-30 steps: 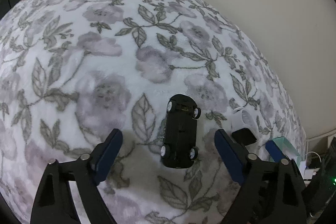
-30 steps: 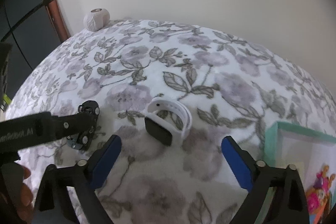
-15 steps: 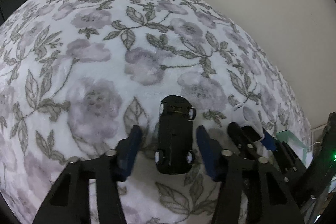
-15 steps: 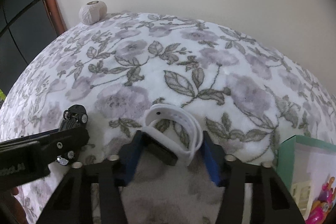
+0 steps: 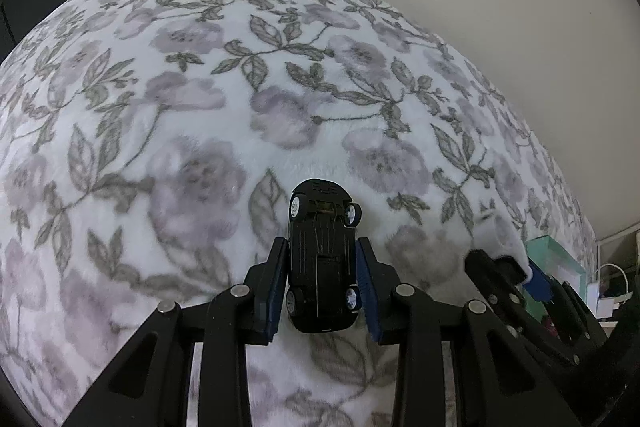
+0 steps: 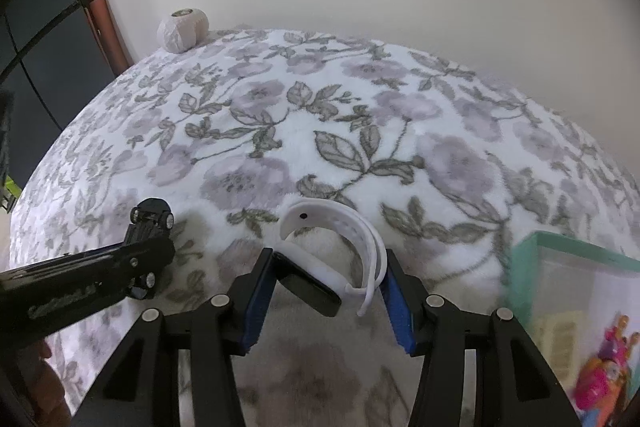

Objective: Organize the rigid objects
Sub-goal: 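Carry the black car and white watch over the tray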

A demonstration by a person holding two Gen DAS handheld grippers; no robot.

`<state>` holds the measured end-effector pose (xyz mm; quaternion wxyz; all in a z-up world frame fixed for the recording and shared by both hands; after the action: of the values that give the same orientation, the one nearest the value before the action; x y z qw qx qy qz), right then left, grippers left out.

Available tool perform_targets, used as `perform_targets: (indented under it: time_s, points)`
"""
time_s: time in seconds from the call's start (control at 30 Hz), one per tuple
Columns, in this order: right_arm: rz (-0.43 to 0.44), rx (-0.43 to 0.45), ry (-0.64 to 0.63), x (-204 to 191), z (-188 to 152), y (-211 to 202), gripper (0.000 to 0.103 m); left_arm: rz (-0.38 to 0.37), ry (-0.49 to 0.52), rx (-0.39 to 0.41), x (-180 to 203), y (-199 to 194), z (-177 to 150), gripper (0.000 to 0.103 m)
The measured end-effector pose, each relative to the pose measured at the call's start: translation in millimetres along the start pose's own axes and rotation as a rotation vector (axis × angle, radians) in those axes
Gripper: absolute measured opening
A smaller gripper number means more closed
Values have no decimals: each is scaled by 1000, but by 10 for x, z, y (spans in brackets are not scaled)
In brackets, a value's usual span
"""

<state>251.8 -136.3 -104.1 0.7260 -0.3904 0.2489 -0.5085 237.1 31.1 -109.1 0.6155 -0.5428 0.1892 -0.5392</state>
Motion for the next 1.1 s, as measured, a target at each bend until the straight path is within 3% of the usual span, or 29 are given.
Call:
perform_targets:
  time_s: [0.53,1.1]
  points:
    - [-103,94,117,355,-513,-1346,54,-138,112,84,629,-1106,-638,35]
    - [-236,126,247,741,-1092,-2103,54,-207,245,118,1278,-1436,-1349,35]
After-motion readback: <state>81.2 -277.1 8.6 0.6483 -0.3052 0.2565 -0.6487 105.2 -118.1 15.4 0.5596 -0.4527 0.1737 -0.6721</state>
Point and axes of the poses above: each gripper's, at about its wrist camera, not at the fingertips, and y roughly the way its jaws point, x to its right, z to its top, the point moved 4 cm from there along y, roughly the way its jaws point, and after that the axes turned 9 degrees about -y, right-handed, at the moved point
